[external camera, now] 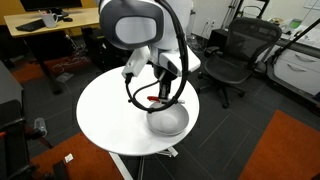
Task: Put the marker in the bowl
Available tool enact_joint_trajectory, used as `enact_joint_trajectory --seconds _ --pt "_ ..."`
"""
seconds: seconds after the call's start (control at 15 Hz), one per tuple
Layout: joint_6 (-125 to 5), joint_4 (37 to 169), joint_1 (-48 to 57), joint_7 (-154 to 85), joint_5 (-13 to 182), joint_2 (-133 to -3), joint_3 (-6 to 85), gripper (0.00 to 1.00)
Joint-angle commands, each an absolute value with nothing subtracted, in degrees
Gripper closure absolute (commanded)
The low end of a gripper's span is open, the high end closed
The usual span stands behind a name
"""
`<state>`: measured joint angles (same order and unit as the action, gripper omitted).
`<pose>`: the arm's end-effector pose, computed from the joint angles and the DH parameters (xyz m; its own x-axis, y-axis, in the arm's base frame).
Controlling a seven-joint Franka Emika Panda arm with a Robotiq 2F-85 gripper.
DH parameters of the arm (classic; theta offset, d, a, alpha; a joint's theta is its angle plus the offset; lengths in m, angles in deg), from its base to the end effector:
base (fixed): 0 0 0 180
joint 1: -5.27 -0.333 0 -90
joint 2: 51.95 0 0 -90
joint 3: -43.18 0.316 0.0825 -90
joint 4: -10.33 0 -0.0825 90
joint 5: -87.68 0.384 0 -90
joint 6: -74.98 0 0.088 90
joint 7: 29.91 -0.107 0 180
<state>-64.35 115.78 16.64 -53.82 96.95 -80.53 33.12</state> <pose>0.6129 -0.2310 0.2695 0.6302 -0.7724 0.0792 -0.7692 -0.6350 -0.0719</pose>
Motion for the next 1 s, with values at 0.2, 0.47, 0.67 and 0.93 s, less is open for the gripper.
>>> enact_joint_trajectory --seconds 0.2,0.47,0.67,0.93 --pt "-64.1 109.7 17.4 -52.9 99.7 -86.5 33.2 0.54" --pt "-64.4 108.6 17.6 -52.5 100.1 -88.0 33.3 0.26" --pt "-64.8 108.6 17.6 -52.5 100.2 -88.2 33.3 0.02" --pt "-65.0 109.2 17.8 -52.4 100.4 -88.0 33.4 0.00"
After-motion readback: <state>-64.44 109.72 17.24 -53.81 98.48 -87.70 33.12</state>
